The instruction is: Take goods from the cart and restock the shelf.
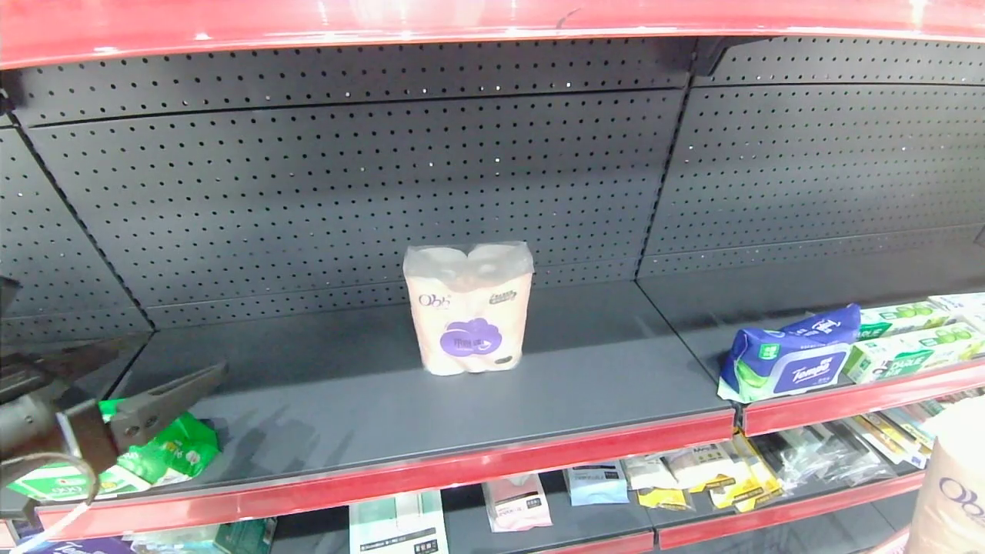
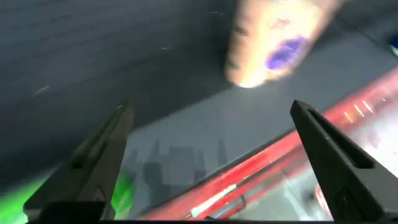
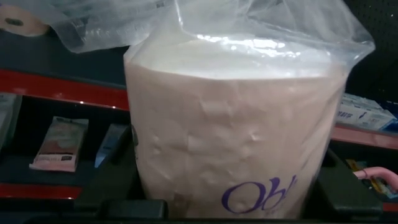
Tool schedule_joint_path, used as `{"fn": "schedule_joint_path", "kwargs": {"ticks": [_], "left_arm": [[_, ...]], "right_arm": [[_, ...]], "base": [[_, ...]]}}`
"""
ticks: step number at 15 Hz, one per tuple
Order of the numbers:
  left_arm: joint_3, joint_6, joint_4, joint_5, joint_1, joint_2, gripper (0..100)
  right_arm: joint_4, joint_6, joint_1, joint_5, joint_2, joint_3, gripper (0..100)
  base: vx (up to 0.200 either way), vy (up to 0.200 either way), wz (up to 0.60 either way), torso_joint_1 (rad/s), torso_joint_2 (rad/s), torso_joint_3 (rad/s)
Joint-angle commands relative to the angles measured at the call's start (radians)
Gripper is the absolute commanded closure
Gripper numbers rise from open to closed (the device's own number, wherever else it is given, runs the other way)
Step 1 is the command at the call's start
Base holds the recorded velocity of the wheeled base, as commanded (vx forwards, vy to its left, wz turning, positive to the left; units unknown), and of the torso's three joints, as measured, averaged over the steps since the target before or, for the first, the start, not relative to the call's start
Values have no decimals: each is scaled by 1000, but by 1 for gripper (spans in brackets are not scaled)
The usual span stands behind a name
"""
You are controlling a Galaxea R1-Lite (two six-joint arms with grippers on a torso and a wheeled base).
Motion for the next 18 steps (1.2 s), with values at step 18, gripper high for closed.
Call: {"fn": "schedule_joint_path", "kwargs": {"ticks": [18], "left_arm": [[-424,199,-506,-430,-175,932,0]], "right_arm": [[19,-5,0,-23,-15,-1,100]], "base": [[0,0,0,0,0,0]]}}
